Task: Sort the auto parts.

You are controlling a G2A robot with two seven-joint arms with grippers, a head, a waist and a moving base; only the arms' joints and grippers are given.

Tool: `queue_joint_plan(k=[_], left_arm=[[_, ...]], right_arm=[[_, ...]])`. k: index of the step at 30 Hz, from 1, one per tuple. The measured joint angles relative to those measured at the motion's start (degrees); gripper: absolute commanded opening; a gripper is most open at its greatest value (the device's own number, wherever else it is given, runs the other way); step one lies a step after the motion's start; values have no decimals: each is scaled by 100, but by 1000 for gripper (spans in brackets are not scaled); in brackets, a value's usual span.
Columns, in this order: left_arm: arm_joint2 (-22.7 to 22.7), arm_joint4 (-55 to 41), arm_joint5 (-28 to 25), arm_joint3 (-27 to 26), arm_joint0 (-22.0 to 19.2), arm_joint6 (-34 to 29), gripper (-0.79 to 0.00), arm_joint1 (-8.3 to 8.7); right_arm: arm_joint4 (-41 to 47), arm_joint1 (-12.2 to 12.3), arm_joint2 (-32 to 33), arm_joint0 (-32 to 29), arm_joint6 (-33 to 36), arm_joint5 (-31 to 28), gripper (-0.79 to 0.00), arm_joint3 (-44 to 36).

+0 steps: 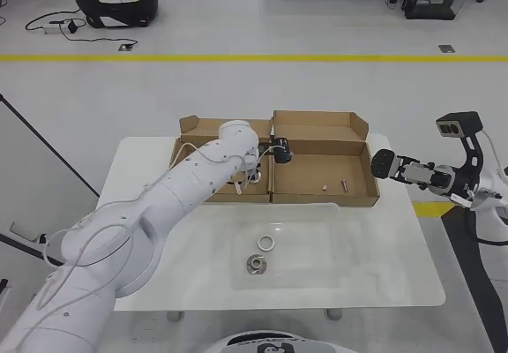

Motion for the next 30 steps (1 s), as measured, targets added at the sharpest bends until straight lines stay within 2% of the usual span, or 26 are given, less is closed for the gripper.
queue_joint_plan(k=[12, 21, 30], left_arm=[[121, 346, -59, 941, 6, 511, -785, -442], [138, 510, -47, 1473, 1, 631, -785, -693], [123, 665, 112, 1919, 52, 870, -785, -869]], right_arm=[[0, 0, 0, 0, 0, 0, 0, 0], [0, 0, 0, 0, 0, 0, 0, 0], [0, 0, 0, 0, 0, 0, 0, 0]])
